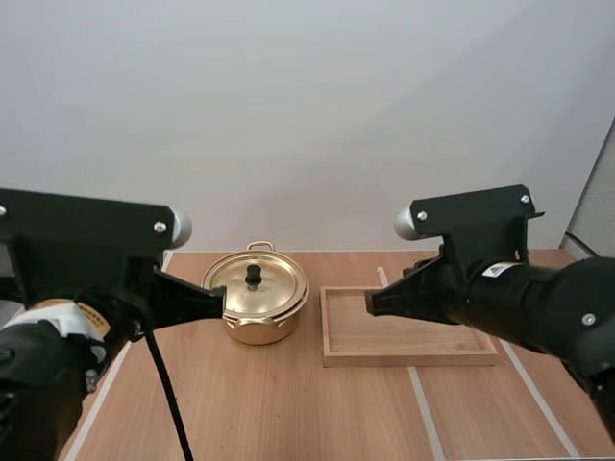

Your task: Open the pot, put the grape inside, and close it

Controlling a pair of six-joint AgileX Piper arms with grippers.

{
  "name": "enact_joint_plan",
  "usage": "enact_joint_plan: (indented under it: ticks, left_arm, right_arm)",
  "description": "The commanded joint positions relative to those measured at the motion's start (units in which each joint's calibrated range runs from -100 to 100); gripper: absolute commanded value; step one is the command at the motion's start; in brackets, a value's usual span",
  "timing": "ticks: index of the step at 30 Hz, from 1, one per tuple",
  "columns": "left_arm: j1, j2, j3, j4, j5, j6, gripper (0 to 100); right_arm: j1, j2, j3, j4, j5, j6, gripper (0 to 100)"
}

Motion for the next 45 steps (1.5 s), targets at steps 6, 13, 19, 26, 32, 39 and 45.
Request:
enact_joint_plan:
  ticks: [6,13,19,26,32,39,45]
  left_arm:
    - [-0.01,-3.4,9.7,2.0,-15.9,0.4,0]
    - [-0.01,-3.4,19.4,2.0,-27.2,-0.5,0]
    - [0.14,-3.4,23.5,2.0,-30.4,-5.3,0]
    - [0.76,-3.4,28.4,2.0,-30.4,-7.4,0]
    - [0.76,-3.4,28.4,2.0,-32.9,-7.4,0]
    - [0.76,-3.4,28.4,2.0,-32.9,-7.4,0]
    - [0.76,-3.4,28.4,2.0,-32.9,-7.4,0]
  right_arm:
    - [-0.2,-0.8,6.0,0.5,-7.1,-2.9,0]
    - [-0.2,-0.8,6.0,0.5,-9.7,-5.7,0]
    - [-0.2,-0.8,6.0,0.5,-11.1,-5.7,0]
    - [-0.2,-0.8,6.5,0.5,-10.8,-5.7,0]
    - [-0.2,-0.8,6.5,0.5,-10.8,-5.7,0]
    - [-0.2,-0.8,6.5,-0.8,-11.0,-5.7,0]
    - [-0.2,-0.8,6.5,0.5,-17.4,-5.7,0]
